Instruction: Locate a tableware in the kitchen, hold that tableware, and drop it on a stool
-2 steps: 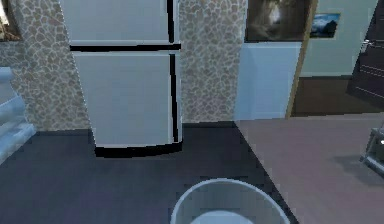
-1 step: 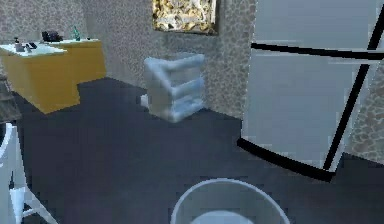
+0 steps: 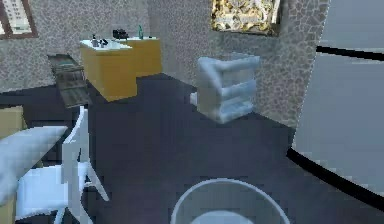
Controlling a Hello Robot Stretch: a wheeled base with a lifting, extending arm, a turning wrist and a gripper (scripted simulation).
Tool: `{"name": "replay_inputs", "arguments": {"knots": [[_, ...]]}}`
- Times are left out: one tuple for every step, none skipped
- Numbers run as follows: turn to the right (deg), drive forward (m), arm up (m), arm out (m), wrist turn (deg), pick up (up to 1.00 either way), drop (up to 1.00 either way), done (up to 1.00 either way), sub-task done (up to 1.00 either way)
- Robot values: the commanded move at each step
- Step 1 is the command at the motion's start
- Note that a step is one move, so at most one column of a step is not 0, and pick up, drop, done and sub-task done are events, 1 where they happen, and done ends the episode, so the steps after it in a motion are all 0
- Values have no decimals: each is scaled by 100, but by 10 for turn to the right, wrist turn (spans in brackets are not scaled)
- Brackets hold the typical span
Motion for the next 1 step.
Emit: {"name": "replay_inputs", "arguments": {"knots": [[0, 100, 0, 0, 0, 0, 0, 0, 0]]}}
